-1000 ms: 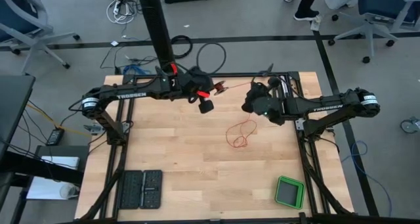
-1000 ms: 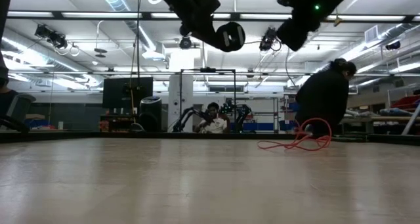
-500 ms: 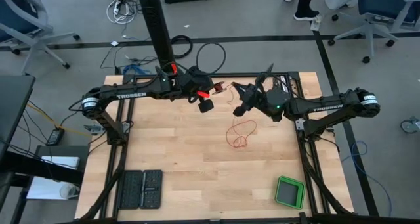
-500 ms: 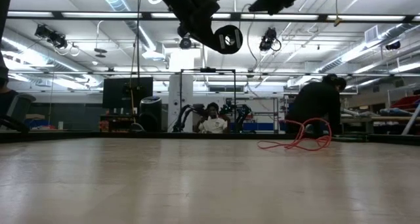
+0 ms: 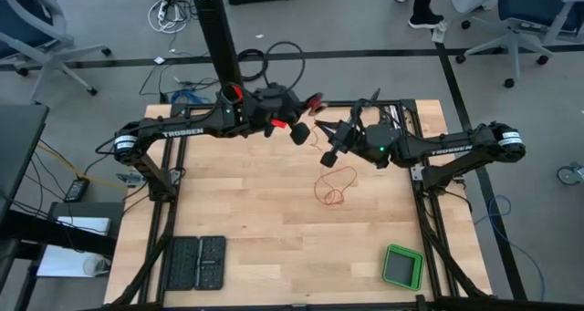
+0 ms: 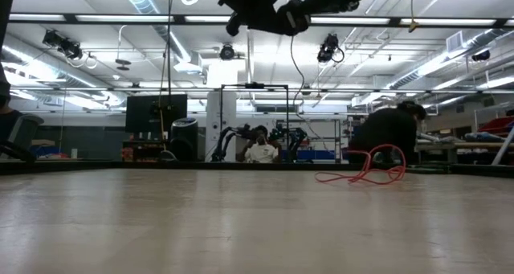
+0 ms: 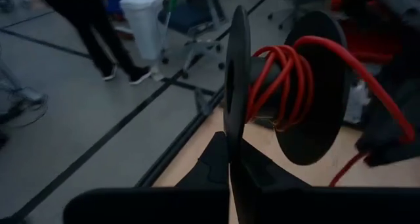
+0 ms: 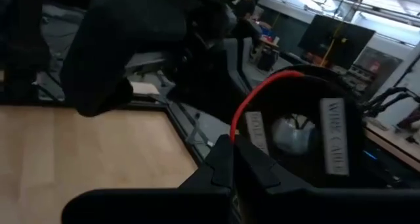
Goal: Coil cords
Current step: Coil the red wire cable onto the black spool
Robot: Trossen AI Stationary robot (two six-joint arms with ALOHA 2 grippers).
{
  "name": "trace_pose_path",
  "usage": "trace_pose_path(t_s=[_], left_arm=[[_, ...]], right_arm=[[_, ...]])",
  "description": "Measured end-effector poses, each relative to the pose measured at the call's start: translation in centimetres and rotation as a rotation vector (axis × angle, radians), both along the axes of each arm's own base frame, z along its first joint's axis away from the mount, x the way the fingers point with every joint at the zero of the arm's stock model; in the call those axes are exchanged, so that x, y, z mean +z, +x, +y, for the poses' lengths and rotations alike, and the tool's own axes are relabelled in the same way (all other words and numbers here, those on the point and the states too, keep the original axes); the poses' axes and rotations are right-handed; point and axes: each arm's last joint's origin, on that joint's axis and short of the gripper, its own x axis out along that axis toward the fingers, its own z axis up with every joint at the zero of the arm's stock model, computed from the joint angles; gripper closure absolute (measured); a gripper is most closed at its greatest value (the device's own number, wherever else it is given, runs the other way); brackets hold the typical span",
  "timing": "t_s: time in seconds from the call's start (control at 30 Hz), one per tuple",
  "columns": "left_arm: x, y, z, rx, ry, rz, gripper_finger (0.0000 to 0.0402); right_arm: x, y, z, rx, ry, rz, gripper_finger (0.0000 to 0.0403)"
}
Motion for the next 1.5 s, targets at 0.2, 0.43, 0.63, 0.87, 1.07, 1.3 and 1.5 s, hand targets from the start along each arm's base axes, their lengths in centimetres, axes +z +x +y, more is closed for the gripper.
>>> trace_pose_path(t_s=[0.2,0.43,0.63,0.87,1.07,1.3,1.5], left_arm=[[0.4,0.3,-0.2,-0.088,-0.042,-0.062,0.0399],[0.6,0.5,-0.4,-0.170,-0.060,-0.098,0.0399],[0.5,0.5,-0.4,-0.172,-0.057,-0.082,0.0399],[0.1,0.3,-0.4,-0.180,-0.029,-0.022,0.0399],[-0.3,0.2,-0.5,-0.178,-0.040,0.015,0.0399],[-0.5,0.2,-0.5,-0.188,-0.047,0.035,0.0399],[-0.4,0.2,-0.5,-0.194,-0.042,0.024,0.0399]], right_arm=[[0.2,0.0,-0.2,0.042,-0.002,-0.020,0.0403],[-0.5,-0.1,-0.5,0.005,0.004,0.054,0.0403],[-1.5,-0.6,-0.8,-0.146,-0.016,0.186,0.0397],[-2.9,-1.0,-0.7,-0.073,0.065,0.292,0.0345],[-6.1,-1.9,-1.2,0.017,0.207,0.356,0.0277],[-11.2,-3.8,-1.1,-0.003,0.275,0.369,0.0248],[-14.4,-5.2,-0.8,0.071,0.347,0.256,0.0250]])
